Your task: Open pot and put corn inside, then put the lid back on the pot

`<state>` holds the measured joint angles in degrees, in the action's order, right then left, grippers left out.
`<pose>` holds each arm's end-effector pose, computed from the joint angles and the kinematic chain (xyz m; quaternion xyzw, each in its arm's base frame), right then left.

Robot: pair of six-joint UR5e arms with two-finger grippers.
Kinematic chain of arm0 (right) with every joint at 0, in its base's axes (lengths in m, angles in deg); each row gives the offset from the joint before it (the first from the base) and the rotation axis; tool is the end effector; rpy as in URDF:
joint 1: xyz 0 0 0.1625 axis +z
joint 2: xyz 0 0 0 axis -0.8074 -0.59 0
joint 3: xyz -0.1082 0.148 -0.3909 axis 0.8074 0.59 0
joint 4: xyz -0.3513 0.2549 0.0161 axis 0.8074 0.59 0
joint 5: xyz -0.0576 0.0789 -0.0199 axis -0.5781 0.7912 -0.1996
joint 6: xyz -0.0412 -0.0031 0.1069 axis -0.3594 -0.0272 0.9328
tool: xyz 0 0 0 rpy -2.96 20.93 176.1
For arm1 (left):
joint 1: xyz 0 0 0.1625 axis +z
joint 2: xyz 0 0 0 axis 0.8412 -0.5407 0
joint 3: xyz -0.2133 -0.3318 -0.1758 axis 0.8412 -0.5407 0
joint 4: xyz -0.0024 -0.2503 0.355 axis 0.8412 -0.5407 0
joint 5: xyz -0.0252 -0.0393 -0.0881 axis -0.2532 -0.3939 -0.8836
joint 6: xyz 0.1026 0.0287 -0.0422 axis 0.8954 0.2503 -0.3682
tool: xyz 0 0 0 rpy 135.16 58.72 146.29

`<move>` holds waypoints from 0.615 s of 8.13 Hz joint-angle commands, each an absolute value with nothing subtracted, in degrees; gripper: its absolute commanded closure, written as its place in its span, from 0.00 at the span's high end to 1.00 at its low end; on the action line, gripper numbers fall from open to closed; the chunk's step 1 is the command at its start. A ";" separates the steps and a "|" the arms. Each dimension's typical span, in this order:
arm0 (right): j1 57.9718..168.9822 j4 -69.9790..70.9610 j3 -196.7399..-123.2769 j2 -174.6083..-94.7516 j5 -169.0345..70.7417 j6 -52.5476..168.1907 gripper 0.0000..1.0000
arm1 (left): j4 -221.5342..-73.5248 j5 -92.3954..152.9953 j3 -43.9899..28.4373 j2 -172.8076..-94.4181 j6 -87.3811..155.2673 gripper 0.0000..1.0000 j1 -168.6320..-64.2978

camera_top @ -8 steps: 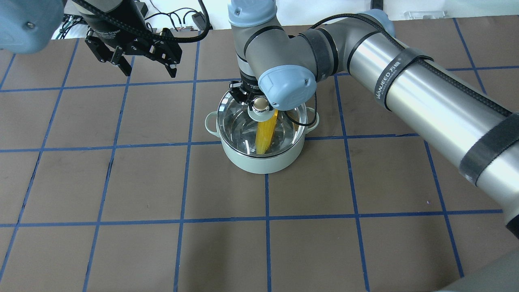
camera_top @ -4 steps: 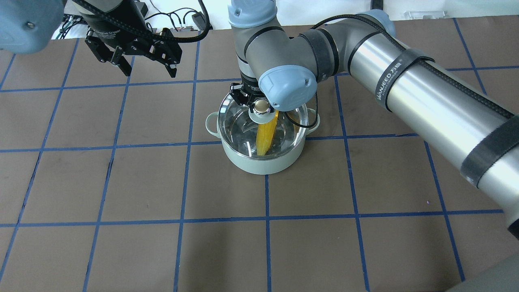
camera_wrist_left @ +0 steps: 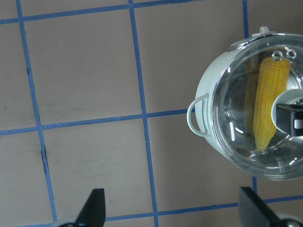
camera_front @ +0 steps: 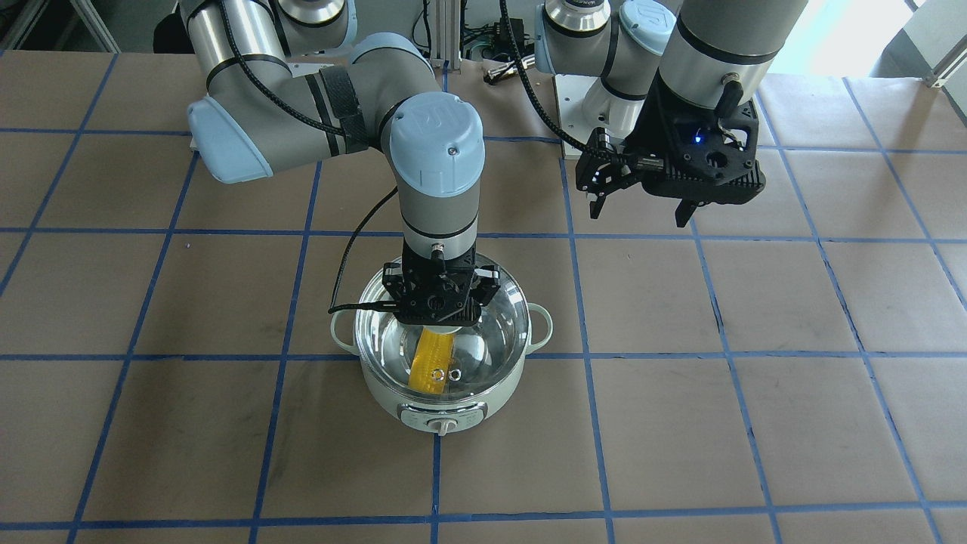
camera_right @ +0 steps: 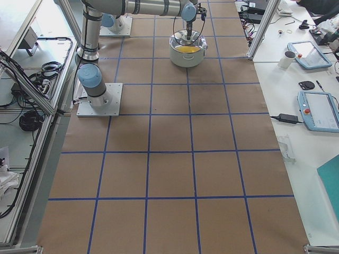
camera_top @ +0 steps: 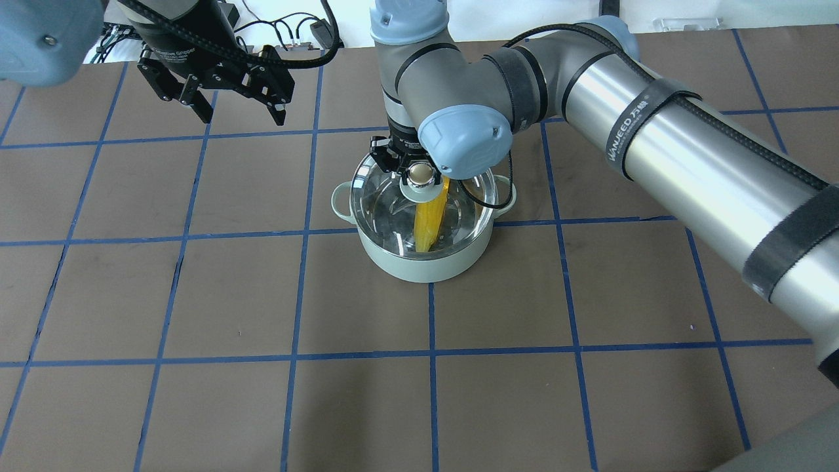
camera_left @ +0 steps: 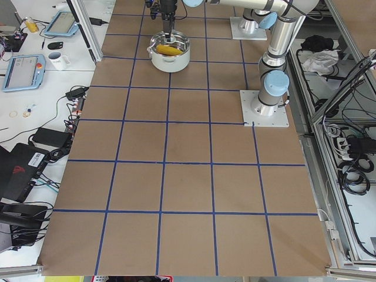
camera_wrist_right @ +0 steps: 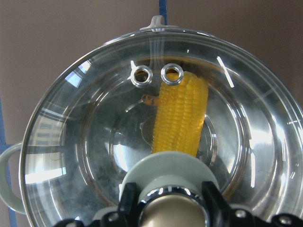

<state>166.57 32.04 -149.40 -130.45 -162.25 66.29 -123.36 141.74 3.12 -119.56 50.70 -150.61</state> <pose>0.3844 -0.5733 0.3249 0.0196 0.9997 -0.0129 0.0049 -0.1659 -0.5493 0.5134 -0.0468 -0.9987 0.0199 0.0010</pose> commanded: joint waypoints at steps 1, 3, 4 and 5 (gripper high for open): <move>166.61 32.11 -149.45 -130.35 -162.95 65.93 0.85 | -123.36 141.75 3.12 -119.56 50.70 1.00 -150.61; 166.35 32.20 -149.37 -131.40 -163.05 65.32 1.00 | -123.36 141.75 3.12 -119.56 50.61 1.00 -150.61; 166.08 32.38 -149.37 -134.36 -163.13 64.62 1.00 | -123.27 141.83 3.12 -119.73 50.52 1.00 -150.61; 164.78 31.68 -149.37 -137.87 -163.22 61.83 1.00 | -123.27 141.83 3.12 -119.73 50.52 1.00 -150.61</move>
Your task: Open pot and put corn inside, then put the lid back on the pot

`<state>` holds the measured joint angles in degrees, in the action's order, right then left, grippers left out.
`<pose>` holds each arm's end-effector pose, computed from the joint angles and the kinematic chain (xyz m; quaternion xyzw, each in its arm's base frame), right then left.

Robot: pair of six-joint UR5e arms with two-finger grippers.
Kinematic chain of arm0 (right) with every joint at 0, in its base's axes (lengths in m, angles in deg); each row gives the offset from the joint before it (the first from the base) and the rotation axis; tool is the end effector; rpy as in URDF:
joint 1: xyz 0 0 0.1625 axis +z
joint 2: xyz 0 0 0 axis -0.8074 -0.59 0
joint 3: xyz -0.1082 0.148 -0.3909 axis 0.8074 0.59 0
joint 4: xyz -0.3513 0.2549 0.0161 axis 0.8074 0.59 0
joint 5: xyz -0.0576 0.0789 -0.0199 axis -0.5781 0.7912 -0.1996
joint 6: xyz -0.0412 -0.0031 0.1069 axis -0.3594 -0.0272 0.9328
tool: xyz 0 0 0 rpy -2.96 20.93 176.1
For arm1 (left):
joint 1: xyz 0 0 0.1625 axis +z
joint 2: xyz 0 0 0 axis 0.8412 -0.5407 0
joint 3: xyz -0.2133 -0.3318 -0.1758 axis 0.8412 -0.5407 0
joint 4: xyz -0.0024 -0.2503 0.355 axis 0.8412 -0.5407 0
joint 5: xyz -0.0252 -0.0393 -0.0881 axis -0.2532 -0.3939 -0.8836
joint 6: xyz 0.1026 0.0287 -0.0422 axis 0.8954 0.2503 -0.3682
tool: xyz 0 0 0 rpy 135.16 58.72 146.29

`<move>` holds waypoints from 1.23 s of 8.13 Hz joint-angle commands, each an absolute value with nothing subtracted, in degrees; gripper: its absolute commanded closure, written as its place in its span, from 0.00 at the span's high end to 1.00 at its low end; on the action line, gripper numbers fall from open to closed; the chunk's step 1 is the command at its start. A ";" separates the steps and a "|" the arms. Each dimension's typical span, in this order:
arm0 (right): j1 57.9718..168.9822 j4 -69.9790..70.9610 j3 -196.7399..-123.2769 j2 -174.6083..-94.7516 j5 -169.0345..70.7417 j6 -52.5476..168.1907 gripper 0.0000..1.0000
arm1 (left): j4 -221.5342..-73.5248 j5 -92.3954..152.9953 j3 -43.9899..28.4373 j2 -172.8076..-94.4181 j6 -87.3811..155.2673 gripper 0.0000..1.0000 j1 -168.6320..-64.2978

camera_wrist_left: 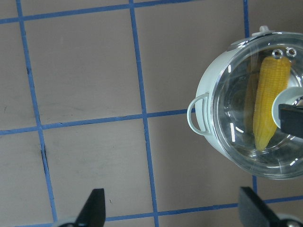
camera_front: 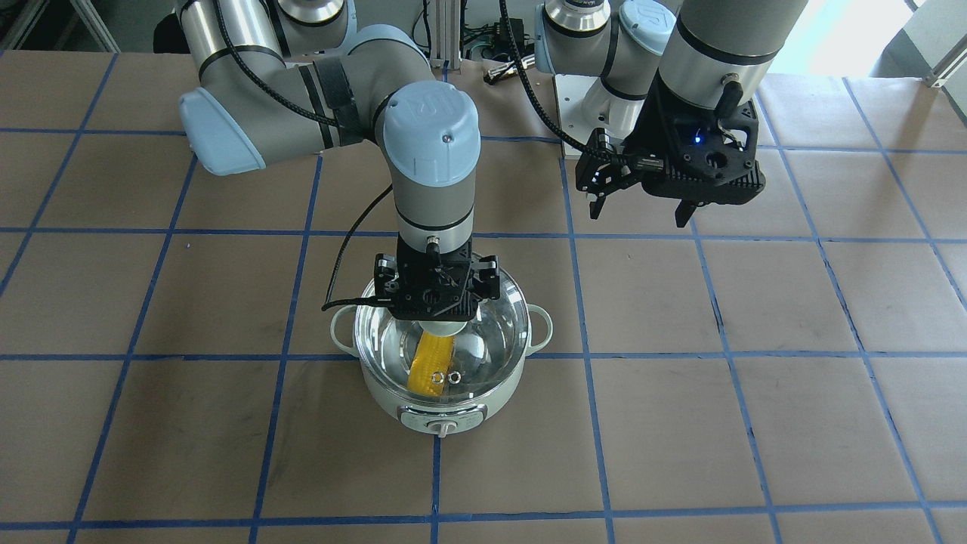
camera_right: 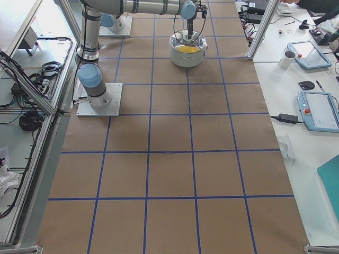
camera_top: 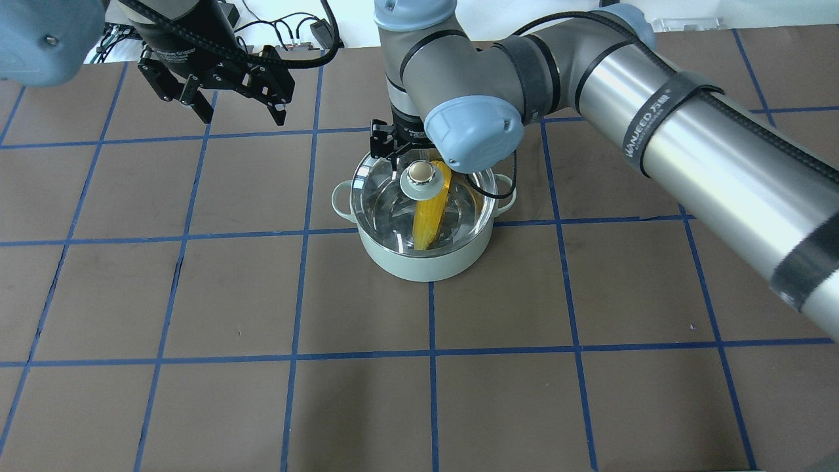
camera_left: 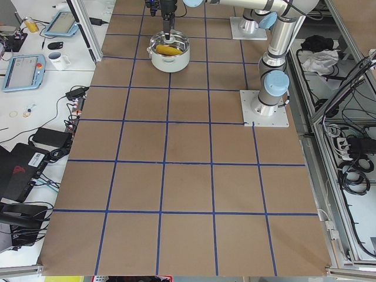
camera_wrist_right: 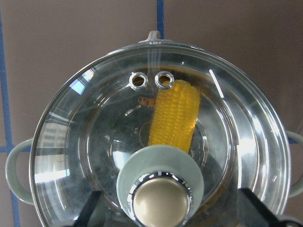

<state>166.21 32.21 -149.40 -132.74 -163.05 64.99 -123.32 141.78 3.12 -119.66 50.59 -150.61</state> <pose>0.3768 -0.5701 0.3521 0.0117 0.9993 -0.0354 0.0067 -0.1658 -0.5500 0.5125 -0.0458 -0.9988 0.0194 0.0007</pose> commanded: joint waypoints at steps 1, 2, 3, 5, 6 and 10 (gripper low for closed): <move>162.24 27.76 -149.45 -141.48 -163.22 58.67 1.00 | -123.27 141.83 3.12 -119.73 50.52 1.00 -150.61; 158.04 21.54 -149.45 -145.34 -163.14 53.85 1.00 | -123.27 141.83 3.12 -119.73 50.52 1.00 -150.61; 152.69 15.91 -149.45 -148.69 -162.79 48.84 1.00 | -123.27 141.83 3.12 -119.73 50.52 1.00 -150.61; 143.97 7.09 -149.45 -152.75 -162.87 36.98 1.00 | -123.27 141.83 3.12 -119.82 50.25 1.00 -150.61; 143.32 6.98 -149.45 -153.28 -162.70 36.49 1.00 | -123.27 142.18 3.12 -119.82 50.34 1.00 -150.61; 143.32 6.98 -151.56 -154.61 -163.05 36.22 1.00 | -123.27 142.27 3.21 -119.82 50.34 1.00 -150.61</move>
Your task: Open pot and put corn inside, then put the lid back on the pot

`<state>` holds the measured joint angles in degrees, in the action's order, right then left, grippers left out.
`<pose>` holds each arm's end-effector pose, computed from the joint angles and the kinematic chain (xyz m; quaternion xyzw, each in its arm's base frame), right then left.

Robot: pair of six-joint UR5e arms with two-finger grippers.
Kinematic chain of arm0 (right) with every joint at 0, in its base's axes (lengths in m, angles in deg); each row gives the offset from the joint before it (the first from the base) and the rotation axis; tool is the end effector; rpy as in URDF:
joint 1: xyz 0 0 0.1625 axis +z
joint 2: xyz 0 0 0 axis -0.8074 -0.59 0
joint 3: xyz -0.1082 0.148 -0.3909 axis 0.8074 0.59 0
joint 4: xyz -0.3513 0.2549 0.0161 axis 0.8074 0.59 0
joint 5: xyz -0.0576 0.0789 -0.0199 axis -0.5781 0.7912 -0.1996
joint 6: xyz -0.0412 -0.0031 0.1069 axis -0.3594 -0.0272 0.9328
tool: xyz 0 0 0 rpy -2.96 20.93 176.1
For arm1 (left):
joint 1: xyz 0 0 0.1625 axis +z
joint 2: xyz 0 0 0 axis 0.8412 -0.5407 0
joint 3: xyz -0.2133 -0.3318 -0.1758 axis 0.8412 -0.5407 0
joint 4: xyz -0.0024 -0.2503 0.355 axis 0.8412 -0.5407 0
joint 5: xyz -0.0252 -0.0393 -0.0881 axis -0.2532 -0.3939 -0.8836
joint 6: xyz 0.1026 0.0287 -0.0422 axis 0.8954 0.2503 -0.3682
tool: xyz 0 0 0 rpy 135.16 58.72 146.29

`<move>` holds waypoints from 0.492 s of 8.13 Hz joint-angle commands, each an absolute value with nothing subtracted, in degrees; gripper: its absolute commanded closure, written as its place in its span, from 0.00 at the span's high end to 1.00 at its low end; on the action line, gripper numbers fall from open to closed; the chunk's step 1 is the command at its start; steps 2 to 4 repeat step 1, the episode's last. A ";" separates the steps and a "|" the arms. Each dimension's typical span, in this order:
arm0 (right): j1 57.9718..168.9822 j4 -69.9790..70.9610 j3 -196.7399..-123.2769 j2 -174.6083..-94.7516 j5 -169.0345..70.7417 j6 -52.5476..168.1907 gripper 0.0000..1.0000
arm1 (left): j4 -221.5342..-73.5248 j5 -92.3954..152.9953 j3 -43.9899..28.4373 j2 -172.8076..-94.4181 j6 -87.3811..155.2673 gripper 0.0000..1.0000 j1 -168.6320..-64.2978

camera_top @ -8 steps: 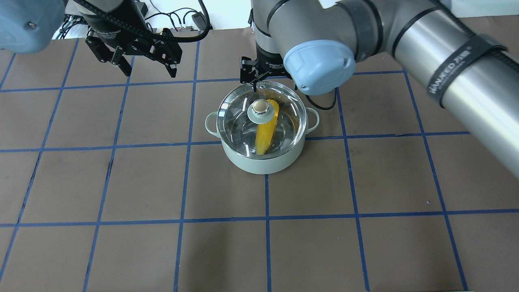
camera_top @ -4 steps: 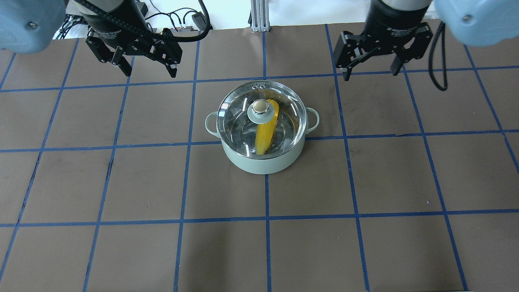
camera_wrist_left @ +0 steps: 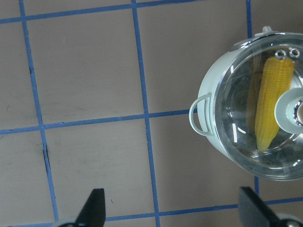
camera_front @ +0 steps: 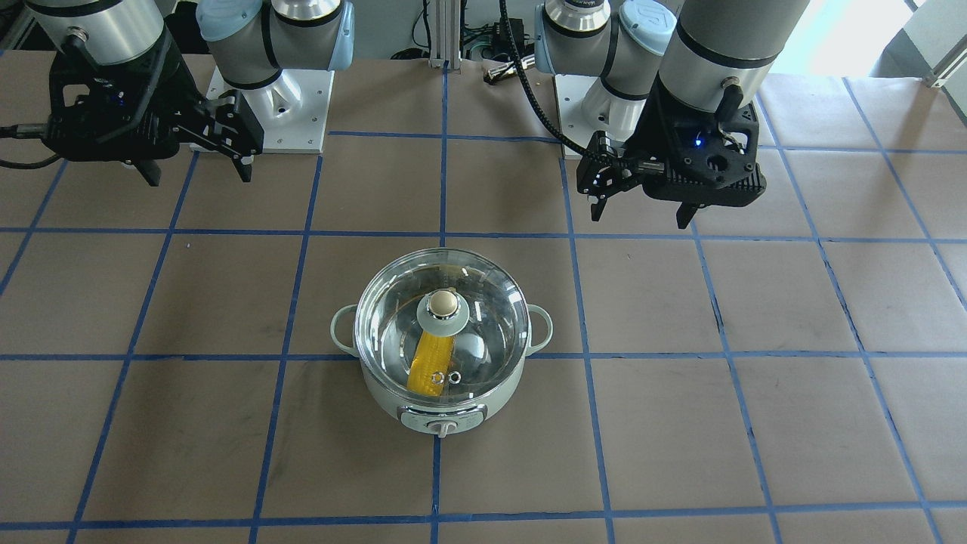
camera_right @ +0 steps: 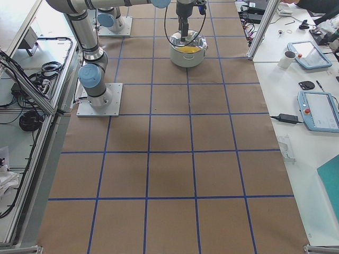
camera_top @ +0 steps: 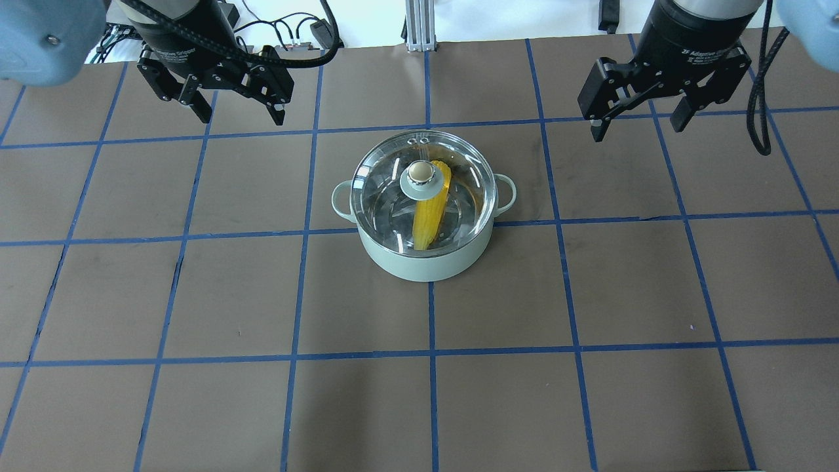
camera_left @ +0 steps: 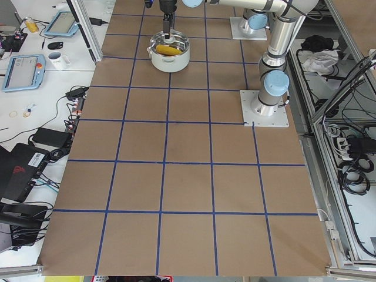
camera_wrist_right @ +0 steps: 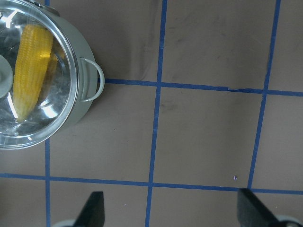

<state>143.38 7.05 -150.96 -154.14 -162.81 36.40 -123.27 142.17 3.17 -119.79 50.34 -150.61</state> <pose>0.1278 -0.5153 0.5164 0.0389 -0.9992 -0.0114 0.0051 -0.1651 -0.5510 0.5118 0.0436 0.9989 -0.0192 0.0027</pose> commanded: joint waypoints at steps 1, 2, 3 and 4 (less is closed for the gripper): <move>143.32 6.98 -151.56 -154.61 -162.87 36.22 1.00 | -123.27 142.27 3.13 -119.82 50.34 1.00 -150.61; 143.32 6.98 -151.56 -154.61 -162.87 36.22 1.00 | -123.27 142.27 3.13 -119.82 50.34 1.00 -150.61; 143.32 6.98 -151.56 -154.61 -162.87 36.22 1.00 | -123.27 142.27 3.13 -119.82 50.34 1.00 -150.61; 143.32 6.98 -151.56 -154.61 -162.87 36.22 1.00 | -123.27 142.27 3.13 -119.82 50.34 1.00 -150.61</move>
